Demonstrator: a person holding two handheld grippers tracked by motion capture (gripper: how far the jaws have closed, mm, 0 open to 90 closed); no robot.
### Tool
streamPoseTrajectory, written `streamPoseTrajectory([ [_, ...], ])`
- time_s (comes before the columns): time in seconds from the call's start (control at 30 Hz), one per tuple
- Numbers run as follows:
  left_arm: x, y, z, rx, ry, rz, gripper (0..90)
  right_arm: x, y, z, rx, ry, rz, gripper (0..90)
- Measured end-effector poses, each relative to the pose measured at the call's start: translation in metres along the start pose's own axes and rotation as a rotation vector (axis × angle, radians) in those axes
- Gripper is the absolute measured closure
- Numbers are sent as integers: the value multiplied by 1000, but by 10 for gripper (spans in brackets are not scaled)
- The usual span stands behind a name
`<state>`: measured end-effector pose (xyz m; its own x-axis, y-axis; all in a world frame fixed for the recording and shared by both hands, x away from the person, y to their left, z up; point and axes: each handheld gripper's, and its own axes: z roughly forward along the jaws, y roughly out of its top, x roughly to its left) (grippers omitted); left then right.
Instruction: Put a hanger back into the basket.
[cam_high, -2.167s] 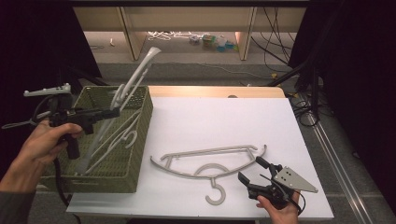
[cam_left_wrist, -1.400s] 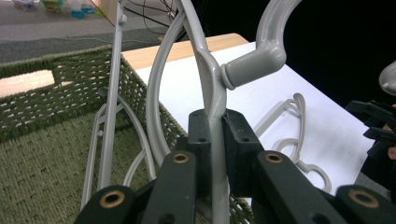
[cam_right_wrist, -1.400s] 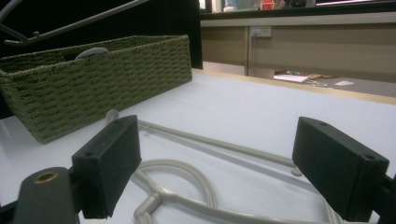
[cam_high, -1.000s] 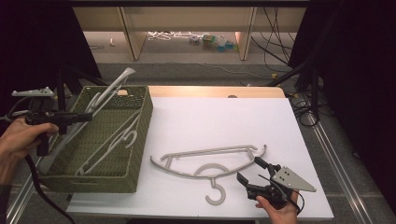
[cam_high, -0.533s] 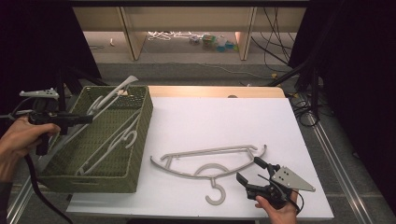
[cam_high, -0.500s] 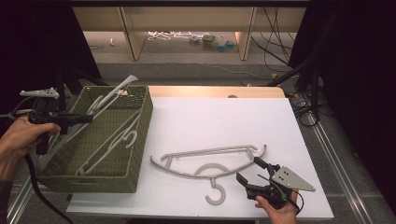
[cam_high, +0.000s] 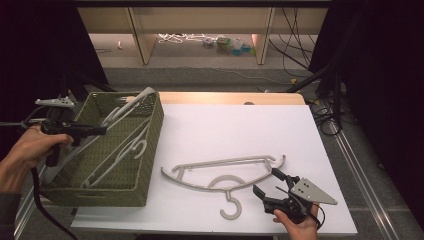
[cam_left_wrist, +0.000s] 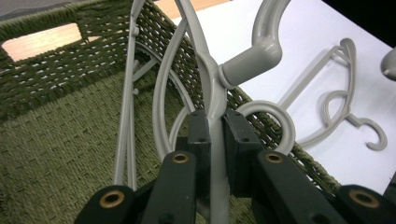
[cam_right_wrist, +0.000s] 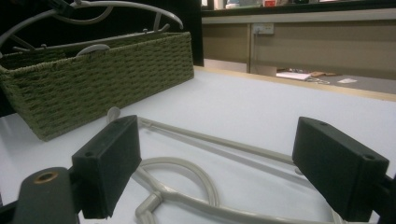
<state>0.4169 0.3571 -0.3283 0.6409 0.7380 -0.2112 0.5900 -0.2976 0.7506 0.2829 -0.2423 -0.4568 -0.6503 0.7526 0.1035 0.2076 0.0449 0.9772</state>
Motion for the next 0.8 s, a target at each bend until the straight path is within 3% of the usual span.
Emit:
streamPoseTrajectory([
  [0.07, 1, -1, 2, -10, 4, -21, 816, 0, 0, 0, -1, 1, 0, 159],
  [0.23, -1, -3, 10, 20, 7, -12, 817, 1, 0, 1, -7, 12, 3, 160],
  [0.5, 4, -15, 14, 30, 1, -33, 816, 0, 0, 0, -3, 3, 0, 160],
  [0.8, 3, -30, 36, 69, 8, -36, 815, 1, 0, 2, -14, 15, 7, 160],
])
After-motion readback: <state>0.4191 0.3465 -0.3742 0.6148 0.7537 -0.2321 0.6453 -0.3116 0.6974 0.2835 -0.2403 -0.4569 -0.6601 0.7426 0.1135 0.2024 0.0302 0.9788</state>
